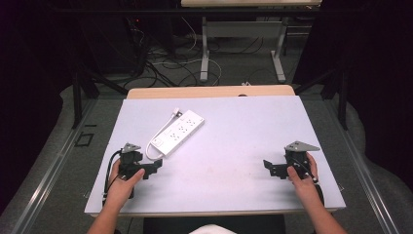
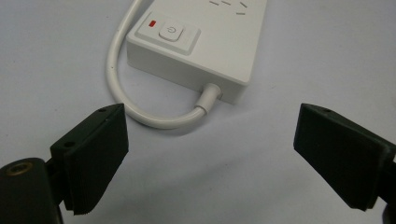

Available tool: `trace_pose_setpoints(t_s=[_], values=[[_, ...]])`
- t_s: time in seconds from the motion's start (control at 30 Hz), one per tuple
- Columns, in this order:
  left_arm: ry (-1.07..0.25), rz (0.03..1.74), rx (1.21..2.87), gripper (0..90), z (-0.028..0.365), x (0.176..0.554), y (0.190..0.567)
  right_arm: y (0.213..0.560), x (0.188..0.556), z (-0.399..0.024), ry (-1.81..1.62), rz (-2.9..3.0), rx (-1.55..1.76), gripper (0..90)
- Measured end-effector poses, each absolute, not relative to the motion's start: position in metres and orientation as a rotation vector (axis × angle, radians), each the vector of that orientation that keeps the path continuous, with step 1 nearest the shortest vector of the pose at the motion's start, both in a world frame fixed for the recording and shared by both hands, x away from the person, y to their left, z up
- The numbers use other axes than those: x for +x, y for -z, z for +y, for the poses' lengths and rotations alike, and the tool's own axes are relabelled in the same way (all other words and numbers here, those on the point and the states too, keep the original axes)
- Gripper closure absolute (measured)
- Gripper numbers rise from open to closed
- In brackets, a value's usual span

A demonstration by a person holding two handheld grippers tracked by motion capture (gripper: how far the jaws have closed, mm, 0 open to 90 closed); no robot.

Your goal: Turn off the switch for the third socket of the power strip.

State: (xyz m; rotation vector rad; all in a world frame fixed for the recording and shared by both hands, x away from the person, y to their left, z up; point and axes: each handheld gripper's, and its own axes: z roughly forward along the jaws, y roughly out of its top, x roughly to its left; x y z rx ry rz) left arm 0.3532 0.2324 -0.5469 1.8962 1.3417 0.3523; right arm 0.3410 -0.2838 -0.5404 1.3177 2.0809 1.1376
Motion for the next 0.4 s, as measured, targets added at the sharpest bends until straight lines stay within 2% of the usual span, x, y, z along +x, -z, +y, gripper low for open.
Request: trace_pose_setpoints(t_s=[0.4], values=[[-0.357, 1.34, 1.899, 10.2, 0.2323, 0.3538, 0.5476, 0.5413, 0.3414, -0.285, -1.138, 2.077, 1.332, 0.0]])
